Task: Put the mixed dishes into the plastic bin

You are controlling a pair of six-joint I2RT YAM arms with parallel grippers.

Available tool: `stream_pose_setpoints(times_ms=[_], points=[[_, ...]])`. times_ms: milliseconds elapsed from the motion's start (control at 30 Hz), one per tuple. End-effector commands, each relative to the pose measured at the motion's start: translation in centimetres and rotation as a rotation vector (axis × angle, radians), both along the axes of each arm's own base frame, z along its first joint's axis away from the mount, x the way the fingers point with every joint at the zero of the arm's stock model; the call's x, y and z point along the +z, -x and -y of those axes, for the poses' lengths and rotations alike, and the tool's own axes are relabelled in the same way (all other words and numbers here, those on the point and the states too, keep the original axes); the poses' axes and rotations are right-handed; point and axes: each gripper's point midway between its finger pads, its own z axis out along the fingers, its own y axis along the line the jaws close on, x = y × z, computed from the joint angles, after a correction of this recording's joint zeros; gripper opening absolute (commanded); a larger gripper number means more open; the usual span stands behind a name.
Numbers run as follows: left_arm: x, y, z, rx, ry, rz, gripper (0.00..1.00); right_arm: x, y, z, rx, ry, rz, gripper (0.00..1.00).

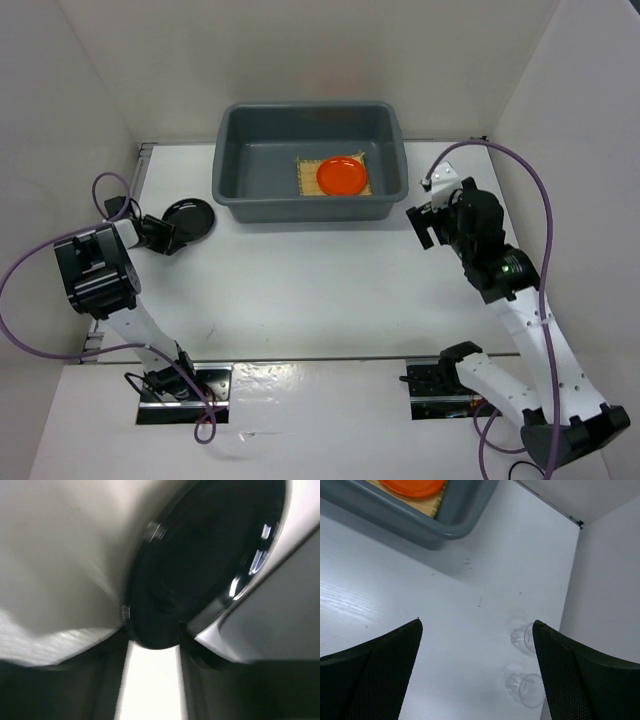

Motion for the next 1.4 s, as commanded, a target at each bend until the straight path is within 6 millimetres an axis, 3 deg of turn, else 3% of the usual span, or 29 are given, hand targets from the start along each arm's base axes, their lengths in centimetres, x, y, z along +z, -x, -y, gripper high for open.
stream_pose_setpoints(times_ms=[0, 67, 133, 167, 233, 367, 433, 467, 500, 633, 667, 733, 767, 800, 833, 867, 900, 933, 967, 1000, 1033, 1067, 1100, 1133, 1167, 1200, 1267, 1333, 1367], points=[[-4.0, 2.1, 0.0, 0.002, 0.003, -0.1, 0.43, -0.7, 0.1, 2.1, -0.127, -0.013, 0.083, 0.95], [-4.0, 2.1, 0.0, -0.007, -0.003, -0.098, 0.2, -0.9, 0.2, 3.6, -0.209, 0.008, 0.121, 0.95], [-3.2, 2.0, -0.5, -0.007, -0.021, -0.074, 0.05, -1.9, 0.6, 4.7, -0.26, 0.033, 0.142, 0.97], [-2.9, 2.2, -0.4, -0.007, -0.019, -0.078, 0.0, -3.1, 0.8, 4.8, -0.259, 0.044, 0.12, 0.97], [-2.1, 2.4, -1.2, 0.008, -0.046, -0.084, 0.0, -3.8, 1.2, 4.9, -0.263, 0.031, 0.125, 0.97], [5.5, 1.1, -3.4, 0.113, -0.15, 0.006, 0.0, -6.5, 1.8, 4.6, -0.253, -0.004, 0.122, 0.97], [11.4, 0.0, -4.2, 0.196, -0.18, 0.137, 0.0, -5.9, 1.8, 4.7, -0.247, -0.002, 0.154, 0.97], [12.9, -0.1, -4.5, 0.228, -0.19, 0.154, 0.0, -6.3, 1.8, 4.7, -0.247, 0.002, 0.146, 0.97], [16.7, -0.9, -5.2, 0.254, -0.217, 0.224, 0.0, -6.3, 1.8, 4.7, -0.243, 0.012, 0.146, 0.97], [24.2, -2.1, -5.4, 0.357, -0.19, 0.376, 0.0, -6.8, 1.7, 3.8, -0.215, 0.015, 0.14, 0.97], [26.9, -3.5, -4.2, 0.315, -0.156, 0.492, 0.0, -6.7, 1.7, 3.8, -0.218, 0.019, 0.142, 0.97], [28.7, -5.7, -1.2, 0.235, -0.065, 0.588, 0.0, -6.8, 1.7, 3.3, -0.202, 0.02, 0.147, 0.97], [31.7, -6.9, 0.8, 0.149, -0.02, 0.669, 0.0, -6.6, 1.9, 3.2, -0.202, 0.018, 0.157, 0.97], [30.9, -9.0, 2.2, 0.085, 0.006, 0.653, 0.0, -6.4, 1.8, 2.9, -0.193, 0.013, 0.165, 0.97], [31.3, -10.1, 6.0, -0.021, 0.024, 0.648, 0.0, -6.4, 1.8, 2.5, -0.178, 0.011, 0.165, 0.97], [32.1, -11.1, 7.8, -0.102, -0.017, 0.672, 0.0, -6.4, 1.8, 2.5, -0.175, 0.02, 0.166, 0.97], [34.6, -13.1, 9.5, -0.166, -0.048, 0.726, 0.0, -6.4, 1.9, 2.1, -0.161, 0.019, 0.166, 0.97], [34.0, -13.3, 13.4, -0.245, -0.044, 0.667, 0.0, -6.4, 1.9, 1.8, -0.15, 0.018, 0.166, 0.97], [31.4, -15.5, 14.8, -0.299, -0.082, 0.618, 0.0, -6.4, 1.9, 1.8, -0.15, 0.018, 0.166, 0.97], [35.7, -16.2, 16.4, -0.344, -0.111, 0.712, 0.0, -6.4, 1.9, 1.8, -0.15, 0.018, 0.166, 0.97], [34.9, -16.2, 18.2, -0.389, -0.105, 0.661, 0.0, -6.4, 1.9, 1.8, -0.15, 0.018, 0.166, 0.97], [31.2, -18.0, 21.4, -0.471, -0.102, 0.601, 0.0, -6.4, 1.9, 1.8, -0.15, 0.018, 0.166, 0.97], [29.8, -17.6, 22.9, -0.504, -0.098, 0.528, 0.0, -6.4, 1.9, 1.8, -0.15, 0.018, 0.166, 0.97], [36.7, -17.0, 24.4, -0.525, -0.128, 0.718, 0.0, -6.4, 1.9, 1.8, -0.15, 0.018, 0.166, 0.97], [31.6, -19.1, 26.9, -0.566, -0.105, 0.655, 0.0, -6.3, 1.9, 1.8, -0.15, 0.02, 0.167, 0.97], [31.9, -18.4, 28.8, -0.614, -0.013, 0.665, 0.0, -6.7, 2.0, 1.8, -0.149, 0.025, 0.16, 0.97], [27.2, -18.8, 31.5, -0.65, 0.028, 0.555, 0.0, -6.3, 2.0, 1.8, -0.15, 0.015, 0.177, 0.97], [25.7, -18.6, 32.6, -0.663, -0.009, 0.536, 0.0, -6.3, 2.0, 1.8, -0.15, 0.015, 0.177, 0.97], [23.5, -18.8, 33.6, -0.681, 0.016, 0.505, 0.0, -6.3, 2.0, 1.9, -0.159, 0.018, 0.178, 0.97]])
